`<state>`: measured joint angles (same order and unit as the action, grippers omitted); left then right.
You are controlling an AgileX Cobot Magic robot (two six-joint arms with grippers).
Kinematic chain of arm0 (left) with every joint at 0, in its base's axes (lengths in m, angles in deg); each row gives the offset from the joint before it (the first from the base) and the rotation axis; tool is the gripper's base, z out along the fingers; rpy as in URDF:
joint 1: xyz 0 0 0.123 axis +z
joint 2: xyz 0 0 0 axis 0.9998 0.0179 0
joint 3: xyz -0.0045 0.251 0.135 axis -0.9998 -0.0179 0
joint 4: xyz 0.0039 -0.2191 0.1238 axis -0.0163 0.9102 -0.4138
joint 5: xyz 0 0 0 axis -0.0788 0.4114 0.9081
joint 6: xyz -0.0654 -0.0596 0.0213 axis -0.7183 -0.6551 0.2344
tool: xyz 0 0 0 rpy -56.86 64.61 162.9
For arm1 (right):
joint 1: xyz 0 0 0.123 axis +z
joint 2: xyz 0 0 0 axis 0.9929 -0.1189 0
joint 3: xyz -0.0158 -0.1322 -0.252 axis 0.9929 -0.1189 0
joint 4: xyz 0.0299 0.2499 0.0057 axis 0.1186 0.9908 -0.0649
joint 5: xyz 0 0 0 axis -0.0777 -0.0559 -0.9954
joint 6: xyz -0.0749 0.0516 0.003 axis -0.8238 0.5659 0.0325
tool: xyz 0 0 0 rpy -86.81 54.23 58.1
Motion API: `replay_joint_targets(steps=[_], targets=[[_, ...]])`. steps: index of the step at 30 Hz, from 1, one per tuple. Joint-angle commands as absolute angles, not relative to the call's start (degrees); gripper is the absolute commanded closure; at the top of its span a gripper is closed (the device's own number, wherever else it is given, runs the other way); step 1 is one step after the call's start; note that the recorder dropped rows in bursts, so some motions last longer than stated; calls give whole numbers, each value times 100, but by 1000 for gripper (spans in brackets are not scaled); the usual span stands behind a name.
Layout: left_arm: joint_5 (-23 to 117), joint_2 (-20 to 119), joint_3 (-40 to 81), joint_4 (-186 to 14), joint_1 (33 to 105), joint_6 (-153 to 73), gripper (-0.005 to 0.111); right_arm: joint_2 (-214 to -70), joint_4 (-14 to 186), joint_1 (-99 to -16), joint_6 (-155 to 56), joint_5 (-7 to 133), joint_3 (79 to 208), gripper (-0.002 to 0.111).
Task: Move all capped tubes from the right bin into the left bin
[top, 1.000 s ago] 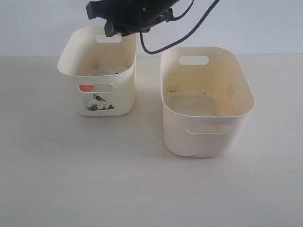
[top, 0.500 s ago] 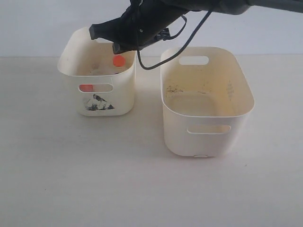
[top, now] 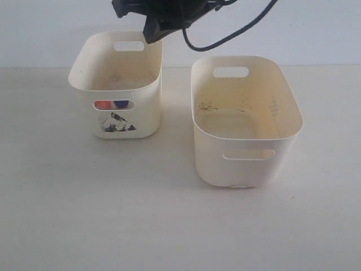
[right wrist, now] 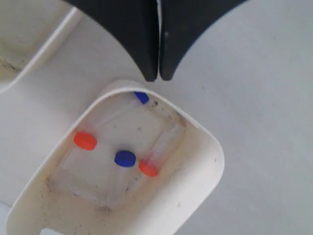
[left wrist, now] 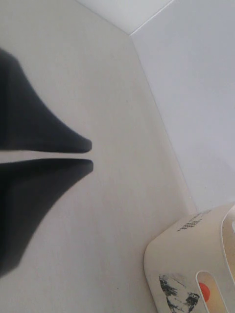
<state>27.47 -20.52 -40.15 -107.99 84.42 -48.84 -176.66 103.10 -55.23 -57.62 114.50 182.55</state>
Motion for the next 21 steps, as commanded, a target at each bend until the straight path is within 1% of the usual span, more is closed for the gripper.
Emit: replay_joint_targets(steps=[1, 5, 9, 12, 15, 21], targets=[[2777, -2049, -3994, -10783, 8411, -4938, 102, -16908, 10079, -5523, -5818, 12081, 17890, 108], [2777, -2049, -3994, -10783, 8411, -4938, 102, -16059, 10027, -5523, -5818, 11692, 16944, 108], [2777, -2049, -3994, -10783, 8411, -4938, 102, -15188, 9652, -5523, -5759, 10872, 15744, 108], [2777, -2049, -3994, -10783, 8411, -4938, 102, -14695, 9356, -5523, -5710, 10420, 15115, 108], [2777, -2049, -3994, -10783, 8411, -4938, 102, -14377, 9394, -5523, -5710, 10442, 14859, 108], [2777, -2049, -3994, -10783, 8411, -4938, 102, -14210, 9420, -5523, -5703, 10302, 14832, 108]])
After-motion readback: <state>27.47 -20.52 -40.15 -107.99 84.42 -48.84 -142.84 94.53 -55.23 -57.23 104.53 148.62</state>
